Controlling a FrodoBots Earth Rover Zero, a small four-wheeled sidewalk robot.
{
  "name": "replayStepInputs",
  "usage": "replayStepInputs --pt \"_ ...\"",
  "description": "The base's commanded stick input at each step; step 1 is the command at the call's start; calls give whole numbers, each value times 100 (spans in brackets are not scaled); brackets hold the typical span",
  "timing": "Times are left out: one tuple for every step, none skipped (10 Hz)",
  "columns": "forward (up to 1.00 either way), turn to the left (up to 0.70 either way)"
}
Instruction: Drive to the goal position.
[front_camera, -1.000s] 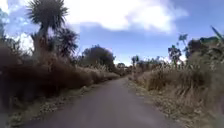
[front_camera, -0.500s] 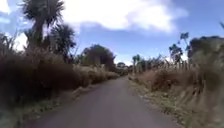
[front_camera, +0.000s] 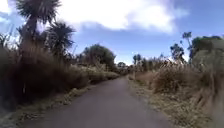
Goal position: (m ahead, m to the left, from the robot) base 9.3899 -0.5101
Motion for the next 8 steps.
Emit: replayStepInputs --pt "85 0" --pt "85 0" --pt "85 0" --pt "85 0" --pt "85 0" --pt "85 0" --pt "85 0" --pt "85 0"
